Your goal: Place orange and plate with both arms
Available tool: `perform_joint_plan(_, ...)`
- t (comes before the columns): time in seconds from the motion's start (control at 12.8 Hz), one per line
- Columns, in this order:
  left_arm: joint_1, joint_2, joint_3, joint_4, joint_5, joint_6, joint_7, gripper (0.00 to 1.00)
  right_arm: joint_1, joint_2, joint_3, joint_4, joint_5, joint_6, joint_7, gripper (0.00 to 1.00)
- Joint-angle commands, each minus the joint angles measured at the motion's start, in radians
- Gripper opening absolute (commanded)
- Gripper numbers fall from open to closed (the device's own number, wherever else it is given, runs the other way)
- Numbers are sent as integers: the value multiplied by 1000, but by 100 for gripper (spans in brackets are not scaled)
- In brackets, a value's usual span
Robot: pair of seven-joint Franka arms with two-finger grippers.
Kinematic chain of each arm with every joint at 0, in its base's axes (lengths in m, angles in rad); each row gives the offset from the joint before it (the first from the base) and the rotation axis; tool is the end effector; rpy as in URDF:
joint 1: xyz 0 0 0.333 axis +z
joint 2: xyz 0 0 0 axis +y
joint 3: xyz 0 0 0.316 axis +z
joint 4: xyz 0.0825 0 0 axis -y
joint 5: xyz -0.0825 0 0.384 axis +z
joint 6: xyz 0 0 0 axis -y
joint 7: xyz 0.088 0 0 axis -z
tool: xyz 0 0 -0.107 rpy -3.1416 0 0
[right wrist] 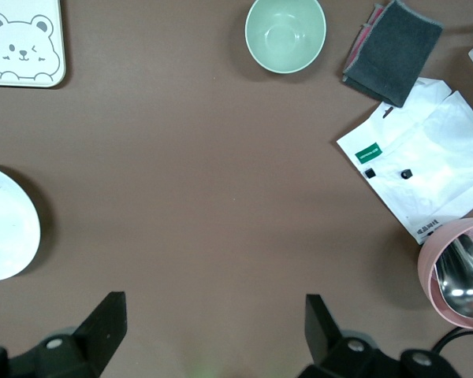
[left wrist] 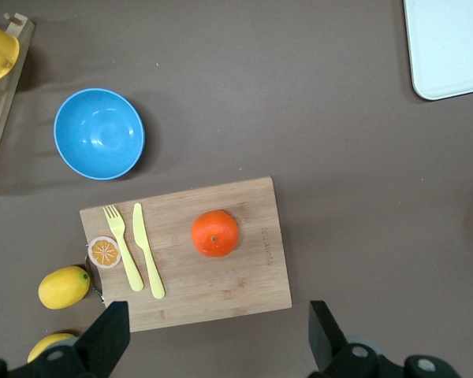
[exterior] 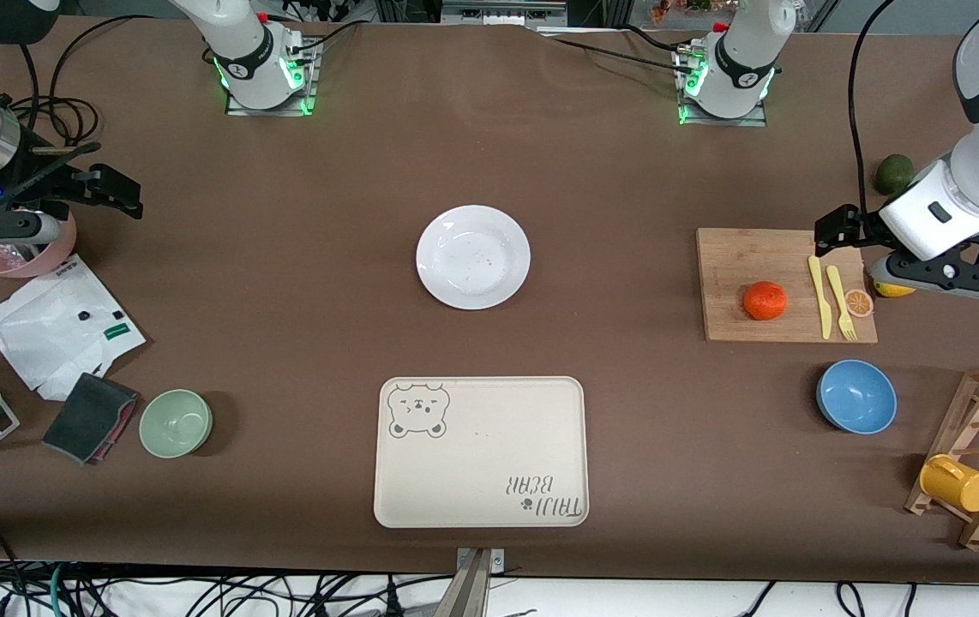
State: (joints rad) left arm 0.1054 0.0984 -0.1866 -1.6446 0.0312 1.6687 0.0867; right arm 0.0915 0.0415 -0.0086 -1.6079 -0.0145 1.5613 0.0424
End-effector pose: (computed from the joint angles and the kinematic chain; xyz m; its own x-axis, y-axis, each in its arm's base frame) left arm 0.5837 -0.0401 0.5426 0.9827 -0.1703 -0.0733 -0.1712 -0.9852 -0.0062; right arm 0.5613 0.0452 0.5831 0.9954 0.0400 -0.0873 0.0418 -0.9990 0.0185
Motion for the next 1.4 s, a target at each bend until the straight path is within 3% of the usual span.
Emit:
perform_joint_plan(0.0, 8, -8, -2, 8, -14, -14, 27, 100, -1, -6, 2, 2, 5, -1, 14, 100)
perform_joint_plan(1.01, 10, -5, 3, 2, -14, -14, 22, 100, -1, -5, 4, -1, 5, -6, 7, 100)
perform_joint_plan(1.32, 10, 20, -2, -37, -14, -92, 30, 100, -1, -5, 4, -1, 5, -6, 7, 100)
